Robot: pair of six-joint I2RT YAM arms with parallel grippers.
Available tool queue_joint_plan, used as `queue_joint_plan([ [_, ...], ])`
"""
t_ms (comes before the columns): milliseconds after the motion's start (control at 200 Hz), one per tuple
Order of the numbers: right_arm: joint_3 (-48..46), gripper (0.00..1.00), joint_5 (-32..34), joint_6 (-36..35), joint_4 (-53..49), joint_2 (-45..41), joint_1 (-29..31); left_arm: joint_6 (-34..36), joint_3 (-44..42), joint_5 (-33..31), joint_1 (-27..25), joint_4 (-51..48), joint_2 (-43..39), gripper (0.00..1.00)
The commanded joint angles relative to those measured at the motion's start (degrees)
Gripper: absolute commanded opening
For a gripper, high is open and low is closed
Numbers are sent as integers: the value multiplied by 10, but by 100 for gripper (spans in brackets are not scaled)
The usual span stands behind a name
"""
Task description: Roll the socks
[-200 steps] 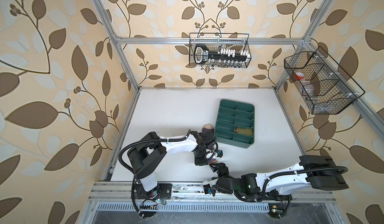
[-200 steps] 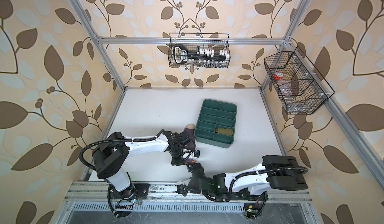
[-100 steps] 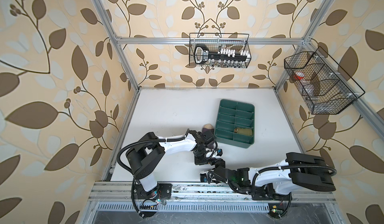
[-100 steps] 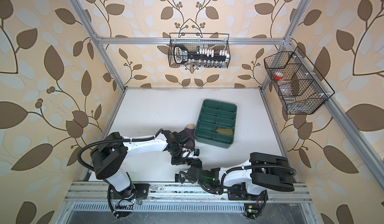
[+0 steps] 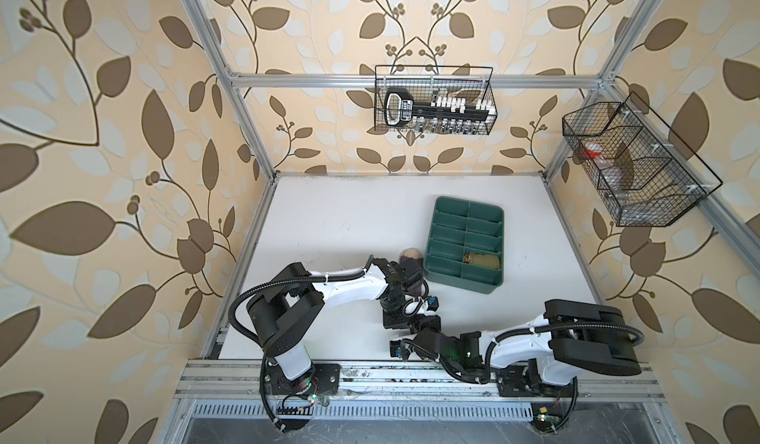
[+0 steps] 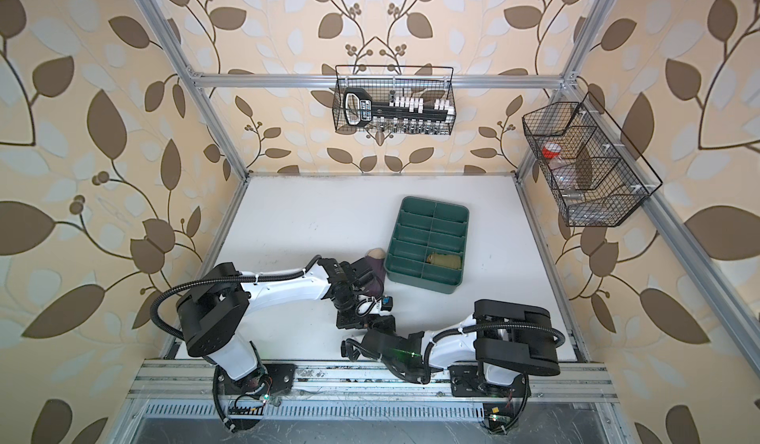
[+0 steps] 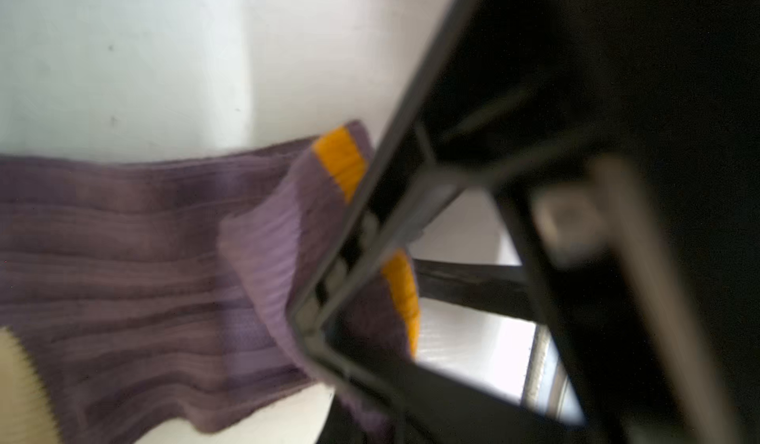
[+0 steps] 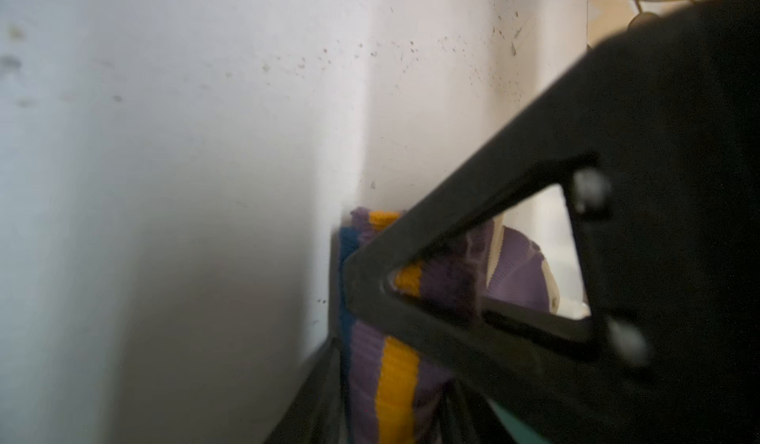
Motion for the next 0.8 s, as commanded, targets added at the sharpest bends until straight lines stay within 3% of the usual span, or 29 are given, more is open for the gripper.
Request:
queue_joint_plan([
  [0, 5, 19, 9, -12, -25, 21, -4, 12, 2, 33, -6, -20, -12, 0],
  [45, 8, 7, 5, -13, -28, 24, -3, 11, 5, 31, -6, -22, -9, 0],
  [100, 12, 1, -5, -13, -41, 24, 0, 10, 10, 31, -6, -23, -5, 0],
  [265, 37, 0, -80, 2, -170, 12, 21, -29, 20, -26, -6, 9, -7, 1],
  [445, 53, 0, -168, 7, -253, -11, 22, -79, 6, -94, 2, 61, -55, 46],
  [605, 88, 0, -243, 10, -318, -17, -18, -109, -25, -121, 27, 125, -166, 69],
  [685, 106, 0, -272, 8, -346, -9, -37, -104, -41, -170, 29, 147, -227, 79],
  [795, 128, 0, -299, 5, -369, 2, -57, -95, -72, -272, 31, 189, -327, 86],
])
